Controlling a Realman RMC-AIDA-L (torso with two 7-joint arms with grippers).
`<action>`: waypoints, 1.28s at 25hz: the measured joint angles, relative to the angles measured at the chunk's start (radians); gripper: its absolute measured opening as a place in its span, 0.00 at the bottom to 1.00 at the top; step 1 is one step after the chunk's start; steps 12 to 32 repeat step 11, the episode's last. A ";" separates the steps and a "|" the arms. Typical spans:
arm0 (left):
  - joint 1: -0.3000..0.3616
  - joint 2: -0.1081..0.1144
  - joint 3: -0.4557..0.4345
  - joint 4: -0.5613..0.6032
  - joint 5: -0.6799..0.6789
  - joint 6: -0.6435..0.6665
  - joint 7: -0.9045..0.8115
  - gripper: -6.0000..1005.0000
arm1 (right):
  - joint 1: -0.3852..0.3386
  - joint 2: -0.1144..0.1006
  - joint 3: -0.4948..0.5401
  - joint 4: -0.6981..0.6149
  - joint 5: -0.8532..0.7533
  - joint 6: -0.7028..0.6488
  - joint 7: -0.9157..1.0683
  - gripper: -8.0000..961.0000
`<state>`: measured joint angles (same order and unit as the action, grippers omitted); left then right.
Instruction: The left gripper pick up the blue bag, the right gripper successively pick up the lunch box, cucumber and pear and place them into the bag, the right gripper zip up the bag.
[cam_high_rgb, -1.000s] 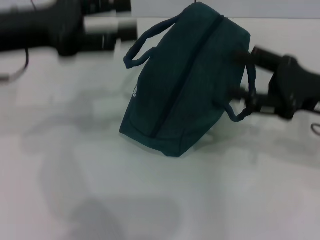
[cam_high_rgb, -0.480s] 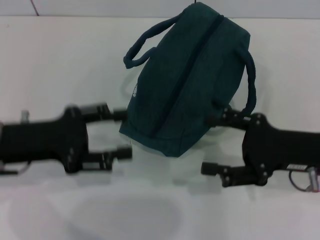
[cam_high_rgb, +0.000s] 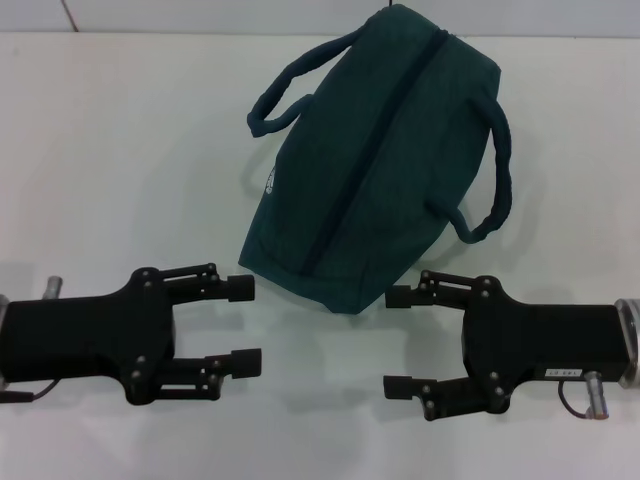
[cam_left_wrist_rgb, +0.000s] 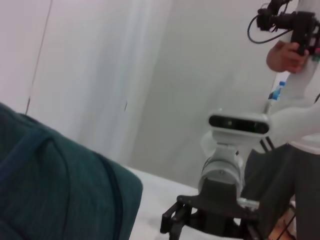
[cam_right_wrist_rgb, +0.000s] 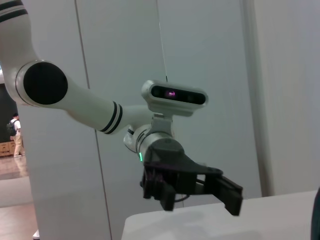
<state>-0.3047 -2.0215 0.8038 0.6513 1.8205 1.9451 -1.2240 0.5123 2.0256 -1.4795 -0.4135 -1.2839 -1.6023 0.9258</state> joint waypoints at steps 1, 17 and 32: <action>0.000 0.000 0.000 0.000 0.000 0.000 0.000 0.77 | 0.000 0.000 0.000 0.000 0.001 0.002 0.000 0.89; 0.019 -0.002 -0.014 0.001 -0.012 0.019 0.014 0.77 | 0.001 0.001 -0.002 0.013 0.002 0.010 0.001 0.89; 0.019 -0.002 -0.014 0.001 -0.012 0.019 0.014 0.77 | 0.001 0.001 -0.002 0.013 0.002 0.010 0.001 0.89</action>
